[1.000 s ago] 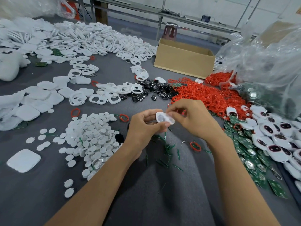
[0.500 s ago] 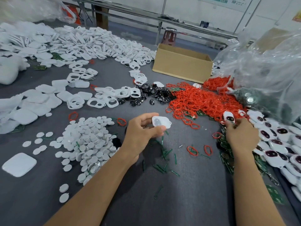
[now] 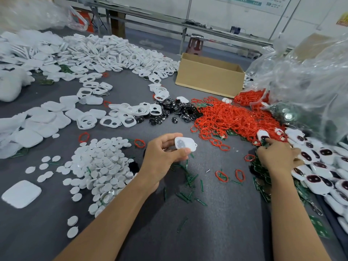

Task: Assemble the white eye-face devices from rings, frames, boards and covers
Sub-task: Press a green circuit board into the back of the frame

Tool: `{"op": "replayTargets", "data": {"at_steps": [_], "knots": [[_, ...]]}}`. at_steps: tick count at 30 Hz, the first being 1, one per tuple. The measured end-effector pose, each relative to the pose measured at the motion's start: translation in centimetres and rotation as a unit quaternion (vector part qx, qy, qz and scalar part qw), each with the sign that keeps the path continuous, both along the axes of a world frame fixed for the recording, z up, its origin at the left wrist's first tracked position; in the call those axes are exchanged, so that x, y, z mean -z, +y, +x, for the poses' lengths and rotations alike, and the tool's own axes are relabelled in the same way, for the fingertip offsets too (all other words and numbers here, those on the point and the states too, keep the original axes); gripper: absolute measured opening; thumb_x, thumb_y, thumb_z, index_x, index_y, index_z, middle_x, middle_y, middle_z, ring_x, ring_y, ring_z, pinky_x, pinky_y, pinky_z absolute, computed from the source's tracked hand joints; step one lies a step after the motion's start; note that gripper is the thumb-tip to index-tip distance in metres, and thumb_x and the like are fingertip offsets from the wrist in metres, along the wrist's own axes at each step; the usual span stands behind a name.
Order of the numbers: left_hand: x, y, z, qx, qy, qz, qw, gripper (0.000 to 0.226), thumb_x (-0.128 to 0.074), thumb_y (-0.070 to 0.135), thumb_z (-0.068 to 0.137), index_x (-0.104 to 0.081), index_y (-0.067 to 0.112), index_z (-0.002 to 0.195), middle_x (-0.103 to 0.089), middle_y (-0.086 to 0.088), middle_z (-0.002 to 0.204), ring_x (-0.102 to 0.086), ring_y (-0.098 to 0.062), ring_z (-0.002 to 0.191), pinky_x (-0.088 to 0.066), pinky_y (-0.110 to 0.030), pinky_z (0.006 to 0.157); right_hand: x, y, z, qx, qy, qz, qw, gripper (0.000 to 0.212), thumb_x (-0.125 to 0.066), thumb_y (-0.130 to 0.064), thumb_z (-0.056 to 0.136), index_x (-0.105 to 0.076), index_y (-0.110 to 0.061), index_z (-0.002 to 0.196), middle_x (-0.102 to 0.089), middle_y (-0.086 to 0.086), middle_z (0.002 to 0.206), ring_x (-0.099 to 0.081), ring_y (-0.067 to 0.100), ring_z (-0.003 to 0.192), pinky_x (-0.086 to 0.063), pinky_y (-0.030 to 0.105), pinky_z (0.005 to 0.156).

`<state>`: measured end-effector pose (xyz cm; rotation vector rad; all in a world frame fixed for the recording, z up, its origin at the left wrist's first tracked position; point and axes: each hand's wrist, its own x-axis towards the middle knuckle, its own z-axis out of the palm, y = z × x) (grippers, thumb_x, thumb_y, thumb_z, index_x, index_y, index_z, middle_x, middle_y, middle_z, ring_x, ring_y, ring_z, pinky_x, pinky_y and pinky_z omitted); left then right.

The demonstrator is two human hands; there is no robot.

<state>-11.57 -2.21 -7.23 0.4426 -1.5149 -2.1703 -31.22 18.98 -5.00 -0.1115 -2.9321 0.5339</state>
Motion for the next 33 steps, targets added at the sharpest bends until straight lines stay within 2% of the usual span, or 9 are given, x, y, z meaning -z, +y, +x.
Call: {"op": "replayTargets", "data": {"at_steps": [9,14,16,18,20,24,27,29,33], "knots": [[0.0,0.0,0.0,0.002,0.003,0.004,1.0,0.038,-0.078,-0.005,0.072,-0.068,0.014,0.104,-0.072,-0.012,0.101,-0.07,-0.026,0.087,-0.06,-0.03,0.069,0.2,0.4,-0.2,-0.004,0.004,0.035,0.999,0.038,-0.058,-0.046,0.09,-0.062,-0.015,0.112,-0.061,0.019,0.118,-0.026,0.04,0.134,-0.012,0.063,0.107],[0.1,-0.1,-0.1,0.0,0.005,0.014,1.0,0.039,-0.078,-0.005,0.072,-0.068,0.014,0.104,-0.073,-0.012,0.101,-0.07,-0.027,0.085,-0.059,-0.027,0.067,-0.9,0.4,0.1,0.021,0.11,0.012,0.994,0.022,-0.051,-0.02,0.089,-0.07,-0.011,0.086,-0.063,0.018,0.081,-0.053,0.041,0.102,-0.027,0.051,0.1],[0.1,-0.1,-0.1,0.001,0.003,0.011,1.0,0.039,-0.079,-0.005,0.072,-0.068,0.015,0.105,-0.073,-0.013,0.103,-0.07,-0.028,0.087,-0.059,-0.028,0.068,-2.1,0.2,0.6,-0.041,0.129,-0.097,0.986,0.019,-0.055,-0.017,0.088,-0.072,-0.01,0.093,-0.067,0.018,0.086,-0.06,0.039,0.095,-0.042,0.043,0.091],[0.1,-0.2,-0.1,0.003,0.0,0.007,1.0,0.04,-0.079,-0.004,0.072,-0.068,0.015,0.105,-0.072,-0.012,0.104,-0.071,-0.028,0.087,-0.06,-0.03,0.07,-3.7,-0.8,1.5,-0.118,0.076,-0.3,0.944,0.018,-0.061,-0.012,0.088,-0.072,-0.011,0.103,-0.068,0.008,0.085,-0.066,0.02,0.079,-0.05,0.025,0.071],[0.1,-0.1,-0.1,0.001,-0.001,0.009,1.0,0.04,-0.079,-0.004,0.072,-0.068,0.015,0.105,-0.073,-0.012,0.103,-0.071,-0.029,0.088,-0.06,-0.031,0.071,-5.2,-2.2,2.7,-0.187,0.011,-0.412,0.892,0.021,-0.063,-0.006,0.089,-0.07,-0.01,0.107,-0.066,0.001,0.08,-0.056,0.001,0.057,-0.046,0.013,0.057],[0.0,-0.1,-0.1,-0.003,0.004,0.01,1.0,0.039,-0.078,-0.006,0.072,-0.068,0.014,0.105,-0.072,-0.014,0.105,-0.071,-0.027,0.086,-0.061,-0.03,0.069,-6.6,-5.7,5.7,-0.277,-0.115,-0.504,0.81,0.017,-0.061,0.007,0.085,-0.065,-0.001,0.1,-0.068,0.007,0.067,-0.062,0.008,0.05,-0.053,0.018,0.052],[-0.1,-0.2,0.0,-0.003,0.009,0.015,1.0,0.039,-0.078,-0.006,0.073,-0.068,0.014,0.106,-0.072,-0.013,0.104,-0.07,-0.023,0.085,-0.06,-0.029,0.068,-6.7,-7.7,7.7,-0.303,-0.204,-0.529,0.766,0.017,-0.06,0.011,0.083,-0.059,-0.005,0.089,-0.069,0.006,0.061,-0.069,0.019,0.055,-0.056,0.022,0.051],[-0.1,-0.2,0.0,-0.006,0.016,0.02,1.0,0.039,-0.078,-0.006,0.073,-0.068,0.013,0.106,-0.073,-0.012,0.102,-0.07,-0.023,0.085,-0.06,-0.028,0.067,-6.4,-8.7,8.5,-0.332,-0.231,-0.503,0.764,0.016,-0.063,0.008,0.081,-0.059,-0.007,0.085,-0.069,0.006,0.062,-0.069,0.02,0.057,-0.053,0.021,0.048],[0.0,-0.3,0.0,-0.007,0.022,0.021,1.0,0.044,-0.078,-0.006,0.073,-0.067,0.008,0.112,-0.074,-0.011,0.103,-0.071,-0.022,0.088,-0.059,-0.027,0.069,-5.6,-10.1,9.4,-0.373,-0.199,-0.424,0.801,0.016,-0.073,0.002,0.075,-0.065,-0.005,0.088,-0.065,0.003,0.061,-0.054,0.006,0.05,-0.037,0.014,0.047]]}}
